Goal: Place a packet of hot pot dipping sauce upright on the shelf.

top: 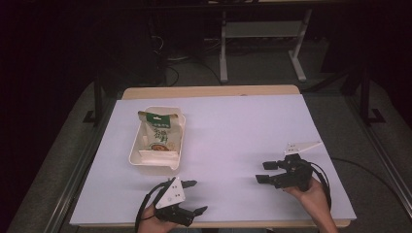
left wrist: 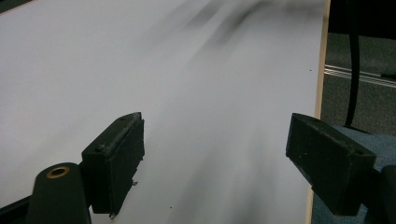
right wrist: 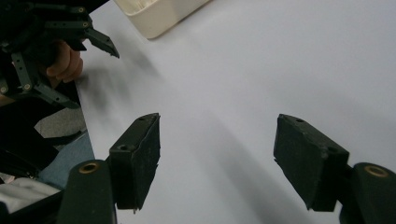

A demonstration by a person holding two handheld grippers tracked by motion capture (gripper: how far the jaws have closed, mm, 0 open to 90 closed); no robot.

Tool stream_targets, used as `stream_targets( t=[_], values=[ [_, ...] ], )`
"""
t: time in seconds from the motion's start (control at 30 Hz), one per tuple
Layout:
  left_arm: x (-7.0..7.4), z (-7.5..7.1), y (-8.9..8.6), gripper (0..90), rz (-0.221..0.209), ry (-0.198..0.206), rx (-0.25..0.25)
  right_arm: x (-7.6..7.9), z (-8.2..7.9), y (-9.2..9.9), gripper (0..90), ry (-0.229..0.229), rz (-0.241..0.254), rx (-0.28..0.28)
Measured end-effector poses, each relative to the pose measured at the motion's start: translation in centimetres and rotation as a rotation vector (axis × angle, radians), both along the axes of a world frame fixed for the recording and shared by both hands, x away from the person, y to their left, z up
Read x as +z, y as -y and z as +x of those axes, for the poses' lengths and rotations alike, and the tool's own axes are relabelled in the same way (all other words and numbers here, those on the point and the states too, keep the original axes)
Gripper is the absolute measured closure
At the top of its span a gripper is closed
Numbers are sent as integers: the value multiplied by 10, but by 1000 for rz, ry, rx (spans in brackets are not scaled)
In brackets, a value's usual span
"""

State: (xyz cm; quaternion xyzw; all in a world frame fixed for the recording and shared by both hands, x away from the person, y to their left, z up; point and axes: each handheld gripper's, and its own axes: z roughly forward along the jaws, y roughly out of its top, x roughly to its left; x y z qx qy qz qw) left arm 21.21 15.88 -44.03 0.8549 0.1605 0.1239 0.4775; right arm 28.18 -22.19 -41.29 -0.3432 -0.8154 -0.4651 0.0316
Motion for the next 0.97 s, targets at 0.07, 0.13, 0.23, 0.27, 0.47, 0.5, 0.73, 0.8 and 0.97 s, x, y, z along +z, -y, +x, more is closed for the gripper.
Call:
stream_targets(
  t=[0.07, 0.13, 0.23, 0.27, 0.47, 0.5, 0.73, 0.8, 0.97],
  values=[
    [0, 0, 0, 188, 1, 3, 0, -1, -3, 2, 308, -1, -2, 0],
    [0, 0, 0, 188, 0, 2, 0, -2, -6, 4, 307, 6, -6, -5],
    [0, 0, 0, 188, 0, 2, 0, -4, -11, 6, 304, 7, -9, -6],
    [0, -1, 0, 188, 0, 2, 0, -5, -12, 6, 304, 5, -13, -7],
    [0, -1, 0, 188, -2, 3, -1, -12, -22, 12, 302, -1, -24, -19],
    [0, -1, 0, 188, -2, 4, -2, -12, -22, 12, 302, -1, -24, -19],
    [1, -1, 0, 188, -3, 3, -6, -18, -37, 17, 302, 24, -34, -43],
    [2, -1, 1, 188, -2, 5, -11, -22, -44, 18, 300, 31, -35, -51],
    [2, -2, 1, 188, -5, 9, -15, -24, -49, 15, 300, 39, -43, -39]
  ],
)
